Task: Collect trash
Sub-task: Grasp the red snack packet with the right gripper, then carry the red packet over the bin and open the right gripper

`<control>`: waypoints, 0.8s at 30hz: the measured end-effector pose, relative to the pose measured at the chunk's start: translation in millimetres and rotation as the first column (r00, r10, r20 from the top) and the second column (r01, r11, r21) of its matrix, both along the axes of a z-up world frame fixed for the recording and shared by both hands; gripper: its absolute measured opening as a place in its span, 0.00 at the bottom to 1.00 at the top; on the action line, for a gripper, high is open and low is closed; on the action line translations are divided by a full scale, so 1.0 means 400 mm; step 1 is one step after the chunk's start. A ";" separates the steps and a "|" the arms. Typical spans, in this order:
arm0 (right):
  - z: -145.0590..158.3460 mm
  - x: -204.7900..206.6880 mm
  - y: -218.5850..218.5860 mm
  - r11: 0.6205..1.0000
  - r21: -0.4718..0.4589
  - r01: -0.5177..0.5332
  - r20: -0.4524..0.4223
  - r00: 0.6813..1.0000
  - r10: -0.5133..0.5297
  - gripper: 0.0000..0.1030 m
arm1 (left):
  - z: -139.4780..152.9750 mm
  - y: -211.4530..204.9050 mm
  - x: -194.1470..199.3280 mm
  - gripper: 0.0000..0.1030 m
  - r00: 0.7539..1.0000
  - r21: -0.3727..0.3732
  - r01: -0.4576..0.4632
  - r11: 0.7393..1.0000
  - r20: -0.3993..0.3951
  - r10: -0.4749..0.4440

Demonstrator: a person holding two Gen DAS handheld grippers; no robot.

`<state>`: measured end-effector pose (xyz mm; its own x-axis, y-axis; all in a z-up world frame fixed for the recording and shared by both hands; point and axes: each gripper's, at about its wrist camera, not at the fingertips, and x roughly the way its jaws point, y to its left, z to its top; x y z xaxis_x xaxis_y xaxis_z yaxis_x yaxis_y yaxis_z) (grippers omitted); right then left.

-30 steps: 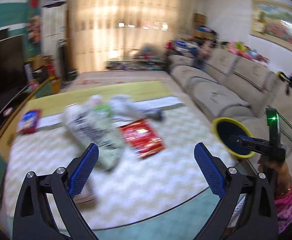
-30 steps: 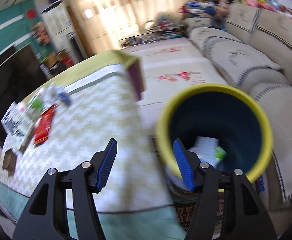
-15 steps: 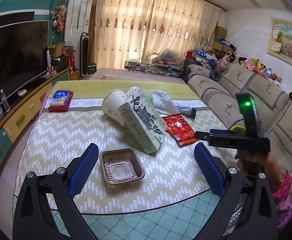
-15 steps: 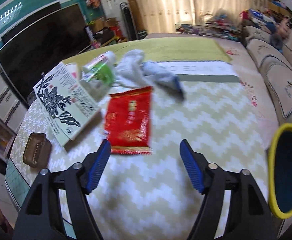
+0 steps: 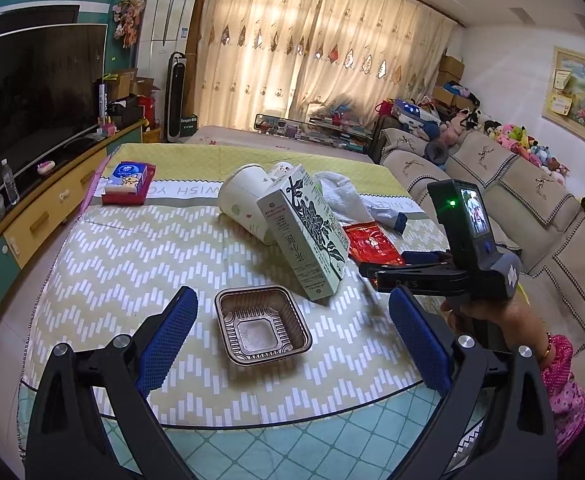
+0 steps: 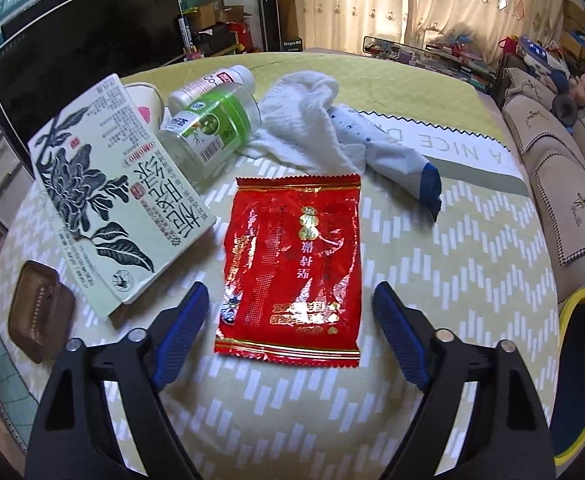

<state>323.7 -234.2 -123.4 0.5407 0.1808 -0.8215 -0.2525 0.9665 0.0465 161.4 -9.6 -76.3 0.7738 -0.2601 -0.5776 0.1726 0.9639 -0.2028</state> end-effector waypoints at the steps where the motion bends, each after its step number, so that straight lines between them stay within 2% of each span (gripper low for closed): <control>1: -0.002 0.003 0.001 1.000 -0.007 0.003 0.002 1.000 -0.003 0.68 | -0.002 -0.001 0.002 0.92 1.000 0.000 0.000 1.000 -0.002 0.000; 3: -0.002 0.005 0.000 1.000 -0.022 0.010 0.010 1.000 -0.010 0.62 | -0.009 -0.004 0.006 0.92 1.000 -0.002 0.001 1.000 -0.009 -0.001; 5: -0.003 -0.003 -0.005 1.000 -0.019 0.008 0.010 1.000 -0.008 0.61 | -0.014 -0.006 0.008 0.92 1.000 -0.004 0.004 1.000 -0.014 -0.004; 7: -0.007 -0.010 -0.010 1.000 -0.020 0.008 0.014 1.000 -0.008 0.55 | -0.014 -0.011 0.009 0.92 1.000 -0.004 0.007 1.000 -0.016 -0.007; 17: -0.005 -0.090 -0.063 1.000 0.019 0.010 0.017 1.000 -0.010 0.52 | -0.017 -0.022 0.010 0.92 1.000 -0.001 0.013 1.000 -0.012 -0.013; 24: 0.034 -0.155 -0.125 0.997 0.072 0.020 0.040 0.999 -0.023 0.52 | -0.029 -0.036 0.011 0.92 1.000 0.006 0.022 1.000 -0.017 -0.022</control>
<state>261.7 -284.0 -109.9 0.5782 0.2262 -0.7839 -0.2351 0.9662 0.1054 165.8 -23.9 -87.7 0.7582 -0.2732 -0.5920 0.1901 0.9612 -0.2001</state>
